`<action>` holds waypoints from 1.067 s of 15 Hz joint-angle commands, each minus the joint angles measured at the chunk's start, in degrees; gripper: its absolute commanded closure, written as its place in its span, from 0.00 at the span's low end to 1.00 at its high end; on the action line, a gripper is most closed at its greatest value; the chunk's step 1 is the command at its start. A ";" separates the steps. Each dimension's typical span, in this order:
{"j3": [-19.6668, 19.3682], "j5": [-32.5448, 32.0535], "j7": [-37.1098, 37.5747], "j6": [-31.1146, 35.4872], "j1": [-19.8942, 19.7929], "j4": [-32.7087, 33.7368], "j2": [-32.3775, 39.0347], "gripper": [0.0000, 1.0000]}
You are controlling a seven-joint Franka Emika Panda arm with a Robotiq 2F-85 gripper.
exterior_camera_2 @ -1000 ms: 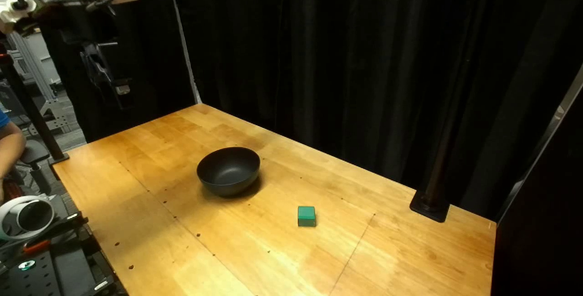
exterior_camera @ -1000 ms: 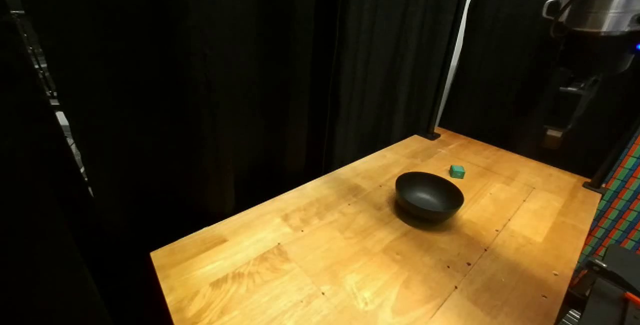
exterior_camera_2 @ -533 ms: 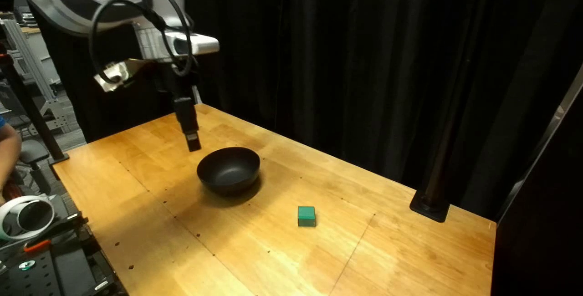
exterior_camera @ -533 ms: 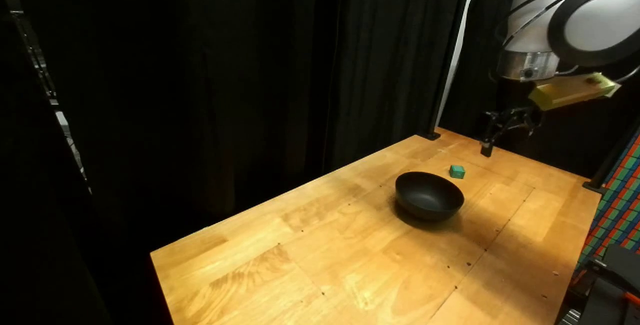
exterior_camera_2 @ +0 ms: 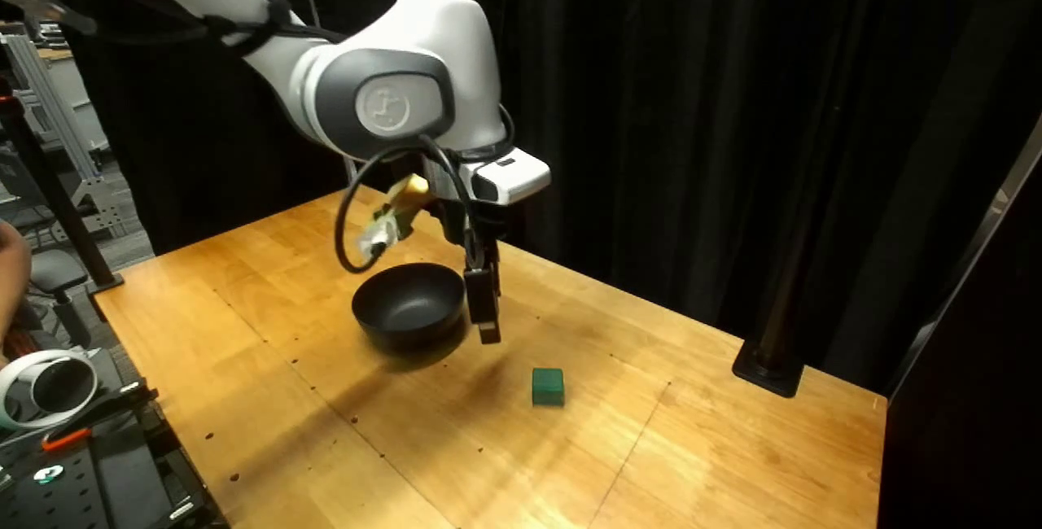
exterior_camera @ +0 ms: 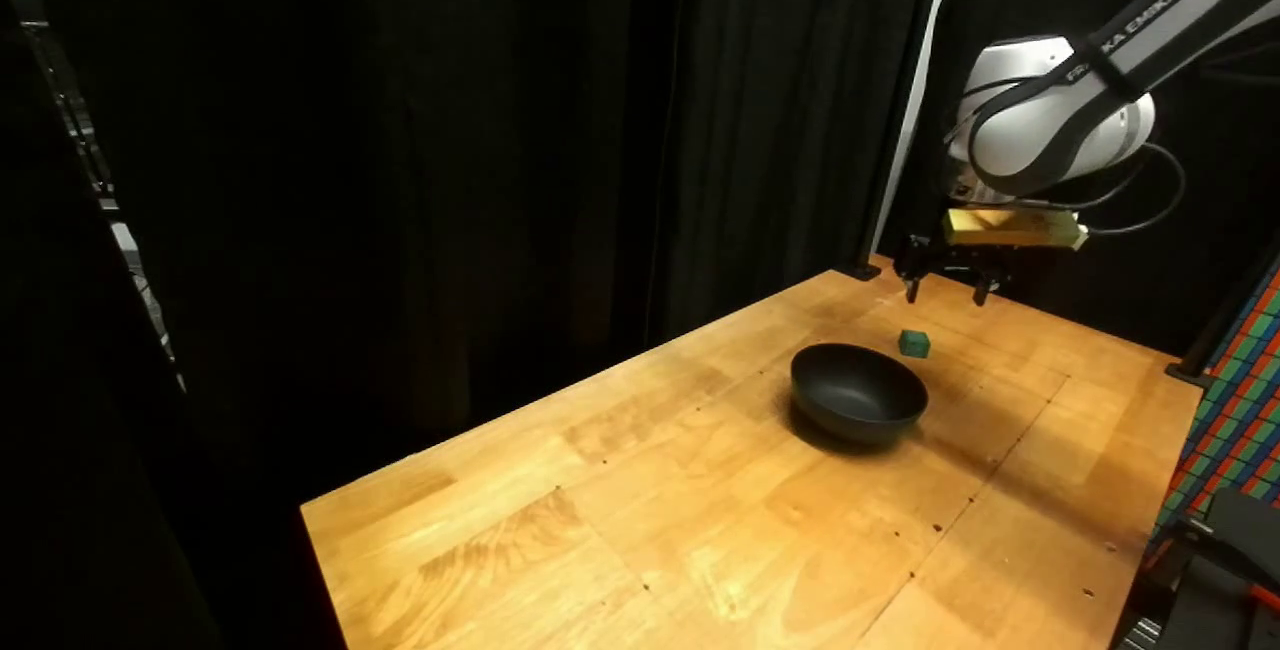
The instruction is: Put the green block into the bowl.
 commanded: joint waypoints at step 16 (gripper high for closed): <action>-6.72 17.45 11.58 -3.81 2.60 19.28 21.04 0.80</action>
